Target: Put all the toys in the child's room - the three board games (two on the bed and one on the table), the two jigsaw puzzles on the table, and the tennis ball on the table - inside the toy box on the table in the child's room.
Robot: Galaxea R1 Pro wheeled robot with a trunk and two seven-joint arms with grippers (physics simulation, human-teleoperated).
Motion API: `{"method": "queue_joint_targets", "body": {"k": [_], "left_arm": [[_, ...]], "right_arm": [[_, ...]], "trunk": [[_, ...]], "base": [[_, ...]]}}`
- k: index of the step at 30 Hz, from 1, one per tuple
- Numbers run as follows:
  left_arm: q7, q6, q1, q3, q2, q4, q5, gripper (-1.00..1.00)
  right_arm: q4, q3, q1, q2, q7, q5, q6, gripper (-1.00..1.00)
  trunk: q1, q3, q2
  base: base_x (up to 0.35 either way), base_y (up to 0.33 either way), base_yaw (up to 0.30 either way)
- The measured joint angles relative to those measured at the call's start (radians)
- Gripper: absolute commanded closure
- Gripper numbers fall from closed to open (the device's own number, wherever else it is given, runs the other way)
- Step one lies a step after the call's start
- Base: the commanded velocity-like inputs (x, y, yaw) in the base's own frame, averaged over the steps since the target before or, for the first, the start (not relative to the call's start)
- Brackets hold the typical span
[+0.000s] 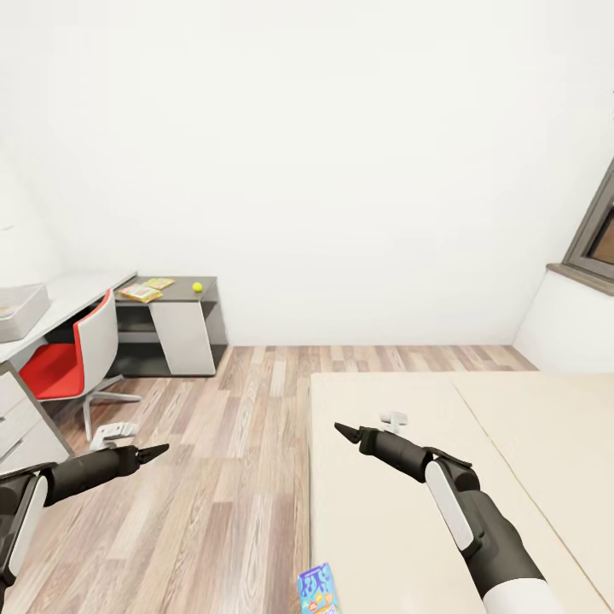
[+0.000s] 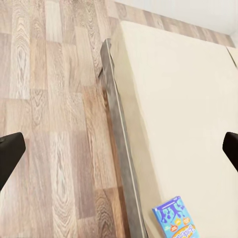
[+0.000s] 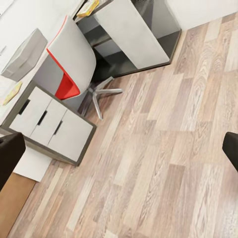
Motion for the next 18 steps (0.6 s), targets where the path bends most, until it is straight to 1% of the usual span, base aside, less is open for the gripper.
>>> {"method": "queue_joint_targets", "body": {"k": [18], "left_arm": [[0.0,0.0,0.0,-0.002,-0.001,0.0,0.0,-1.0]], "right_arm": [[0.0,0.0,0.0,-0.002,0.0,-0.001,0.0,-1.0]], "trunk": [[0.0,0.03,0.0]], "base": [[0.0,0.0,0.0]]}}
